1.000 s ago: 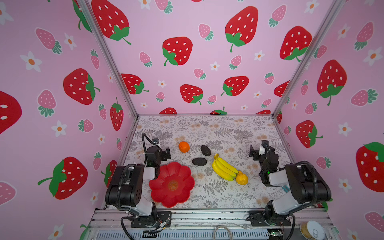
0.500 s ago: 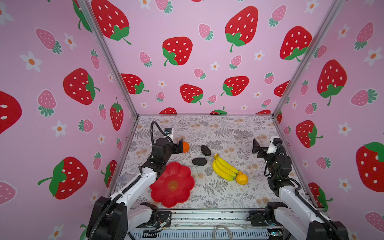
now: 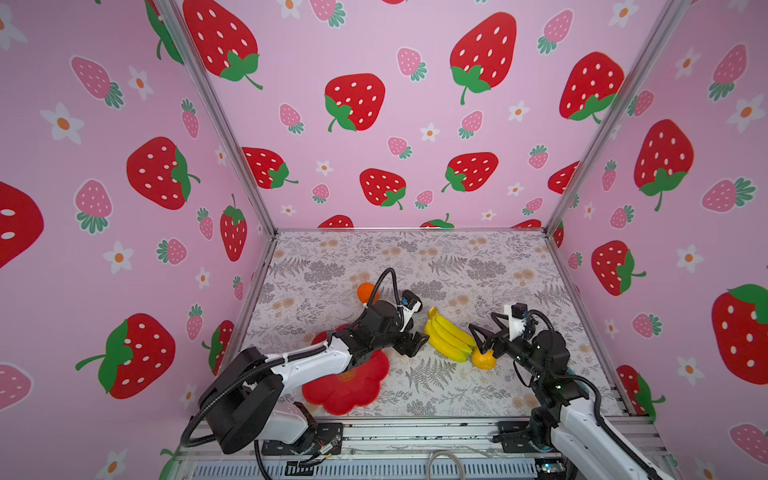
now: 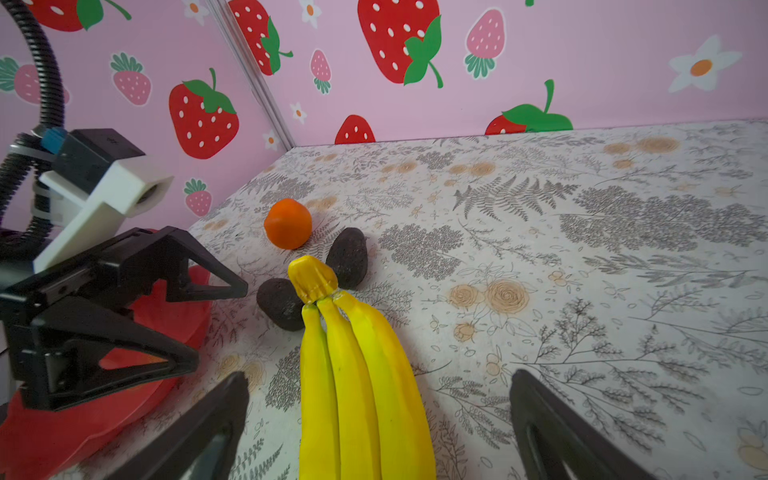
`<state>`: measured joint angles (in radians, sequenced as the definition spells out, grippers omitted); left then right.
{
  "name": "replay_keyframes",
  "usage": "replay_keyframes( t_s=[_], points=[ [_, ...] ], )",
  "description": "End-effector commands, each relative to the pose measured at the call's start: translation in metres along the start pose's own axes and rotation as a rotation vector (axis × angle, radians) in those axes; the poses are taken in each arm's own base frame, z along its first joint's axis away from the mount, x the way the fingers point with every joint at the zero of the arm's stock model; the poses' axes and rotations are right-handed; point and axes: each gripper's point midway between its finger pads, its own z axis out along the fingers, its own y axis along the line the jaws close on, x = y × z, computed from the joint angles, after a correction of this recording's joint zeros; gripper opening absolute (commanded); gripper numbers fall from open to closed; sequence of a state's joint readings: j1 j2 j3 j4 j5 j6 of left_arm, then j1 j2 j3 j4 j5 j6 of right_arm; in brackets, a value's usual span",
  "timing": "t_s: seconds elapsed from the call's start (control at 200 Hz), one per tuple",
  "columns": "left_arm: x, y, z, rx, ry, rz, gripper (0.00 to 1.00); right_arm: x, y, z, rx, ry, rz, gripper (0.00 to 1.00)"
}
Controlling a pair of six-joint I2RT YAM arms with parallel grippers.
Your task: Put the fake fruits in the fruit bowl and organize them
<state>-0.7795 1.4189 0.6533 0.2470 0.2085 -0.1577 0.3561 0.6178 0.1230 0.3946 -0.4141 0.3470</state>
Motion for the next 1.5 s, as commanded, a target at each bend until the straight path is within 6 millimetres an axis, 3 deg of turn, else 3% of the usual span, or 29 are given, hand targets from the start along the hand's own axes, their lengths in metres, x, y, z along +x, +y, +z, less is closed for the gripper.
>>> replay_keyframes(
  t_s=[0.0,0.5,0.76,0.94,1.146,1.321,1.496],
  points=[
    [-0.019,0.003,0.012,-0.039,-0.066,0.003,0.87,-0.006,0.012,-0.001,-0.063,-0.022,-0.002,0.99],
    [-0.032,0.025,0.068,-0.131,-0.039,-0.009,0.84,-0.009,0.016,0.001,-0.087,-0.025,-0.017,0.99],
    [-0.024,0.024,0.083,-0.117,-0.008,-0.011,0.70,-0.008,0.017,0.003,-0.090,-0.015,-0.021,0.99],
    [-0.023,0.026,0.088,-0.124,-0.004,-0.003,0.49,-0.009,0.017,0.003,-0.091,-0.015,-0.024,0.99],
    [-0.043,0.014,0.071,-0.088,-0.054,0.009,0.28,-0.008,0.017,0.003,-0.090,-0.014,-0.024,0.99],
    [-0.074,0.004,0.034,-0.084,-0.153,0.020,0.19,-0.007,0.017,0.003,-0.093,-0.021,-0.024,0.99],
    [-0.089,-0.003,0.005,-0.076,-0.206,0.018,0.16,-0.008,0.018,0.004,-0.102,-0.026,-0.029,0.99]
  ],
)
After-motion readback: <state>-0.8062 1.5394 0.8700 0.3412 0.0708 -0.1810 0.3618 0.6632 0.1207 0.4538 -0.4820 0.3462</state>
